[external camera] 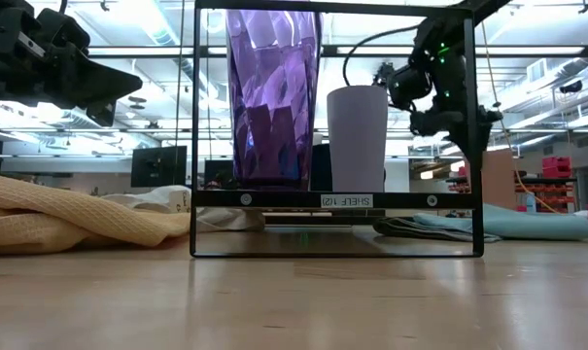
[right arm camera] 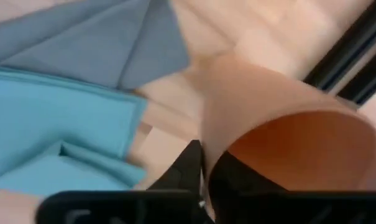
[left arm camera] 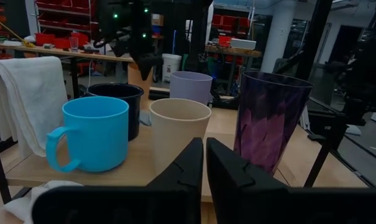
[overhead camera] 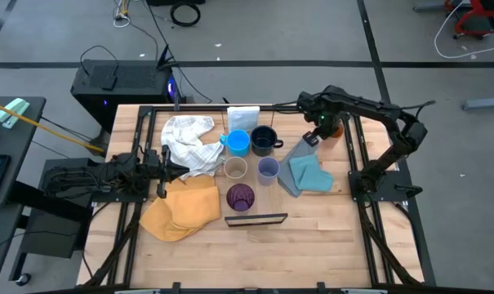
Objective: Stack small to large cups/mugs on shelf
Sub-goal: Put the orange cup on the shelf
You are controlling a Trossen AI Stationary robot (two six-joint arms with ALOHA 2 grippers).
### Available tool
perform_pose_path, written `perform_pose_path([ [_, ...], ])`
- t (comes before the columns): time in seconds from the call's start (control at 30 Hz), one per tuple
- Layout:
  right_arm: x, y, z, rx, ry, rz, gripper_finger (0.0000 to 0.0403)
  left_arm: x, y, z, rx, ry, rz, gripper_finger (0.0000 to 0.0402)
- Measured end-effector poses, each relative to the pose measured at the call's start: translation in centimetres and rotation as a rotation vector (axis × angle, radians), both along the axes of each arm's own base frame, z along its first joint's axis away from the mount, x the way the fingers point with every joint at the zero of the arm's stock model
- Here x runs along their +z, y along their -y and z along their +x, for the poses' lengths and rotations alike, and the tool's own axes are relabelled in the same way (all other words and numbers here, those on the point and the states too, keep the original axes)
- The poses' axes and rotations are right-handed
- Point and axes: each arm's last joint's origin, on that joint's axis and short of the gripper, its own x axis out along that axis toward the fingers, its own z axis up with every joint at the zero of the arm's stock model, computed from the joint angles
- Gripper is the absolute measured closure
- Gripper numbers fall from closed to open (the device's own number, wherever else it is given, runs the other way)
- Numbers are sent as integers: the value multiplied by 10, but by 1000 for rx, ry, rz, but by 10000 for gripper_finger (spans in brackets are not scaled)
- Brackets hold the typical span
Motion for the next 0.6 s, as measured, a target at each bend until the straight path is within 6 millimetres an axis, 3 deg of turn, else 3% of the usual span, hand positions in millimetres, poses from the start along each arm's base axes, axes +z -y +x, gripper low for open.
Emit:
perform_pose_path([
  [0.17,20,-6,1,46,0,-110,396,0,0,0,0,0,0,373],
  [0.27,42,-25,2,55,90,-116,398,0,0,0,0,-1,0,368],
  [0.47,93,-106,-3,87,384,-63,400,0,0,0,0,-1,8,368],
  [0.6,115,-165,-11,169,515,-13,401,0,0,0,1,2,8,375],
])
